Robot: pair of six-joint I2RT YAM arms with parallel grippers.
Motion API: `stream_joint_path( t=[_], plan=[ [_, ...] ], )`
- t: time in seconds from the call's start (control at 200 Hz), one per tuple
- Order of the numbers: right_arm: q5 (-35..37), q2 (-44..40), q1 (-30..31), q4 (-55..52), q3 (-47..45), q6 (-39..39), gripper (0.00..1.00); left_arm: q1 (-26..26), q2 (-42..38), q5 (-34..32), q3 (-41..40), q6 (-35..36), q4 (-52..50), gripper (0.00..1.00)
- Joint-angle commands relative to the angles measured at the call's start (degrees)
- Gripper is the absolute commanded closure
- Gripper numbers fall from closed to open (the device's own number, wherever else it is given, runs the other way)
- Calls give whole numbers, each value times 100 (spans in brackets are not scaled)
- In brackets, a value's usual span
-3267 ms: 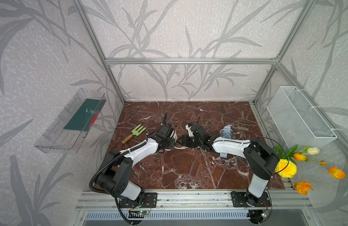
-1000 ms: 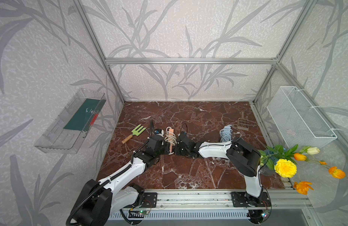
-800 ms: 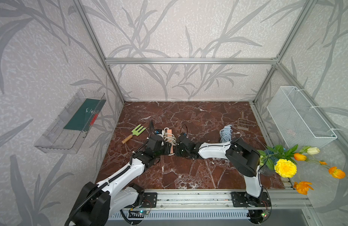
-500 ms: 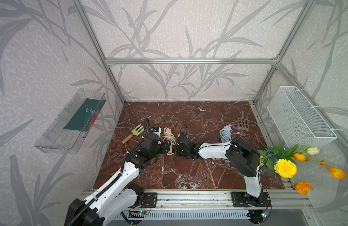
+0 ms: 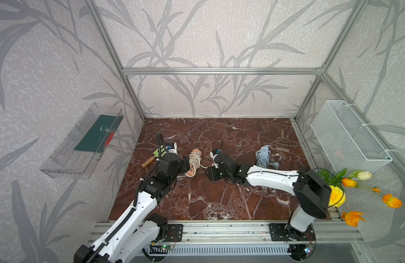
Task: Wrap the cord around the power strip
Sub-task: Place the power strip at the center of the board, then reset both arms
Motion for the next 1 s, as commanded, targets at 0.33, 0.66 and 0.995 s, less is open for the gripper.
stream_joint_path(
  t=[0.33, 0.66, 0.995],
  plan=[
    [1632, -2483, -2911, 1661, -2183, -3195, 17, 372, 1573, -3930, -178, 1688, 3126, 21],
    [2663, -1868, -3493, 3352, -3231, -3985, 17, 682, 2819, -3692, -1071, 2217, 5064, 15],
    [2145, -400, -3617, 5915, -3700, -4445, 17, 1787, 3600, -1645, -1735, 1815, 6533, 10]
  ],
)
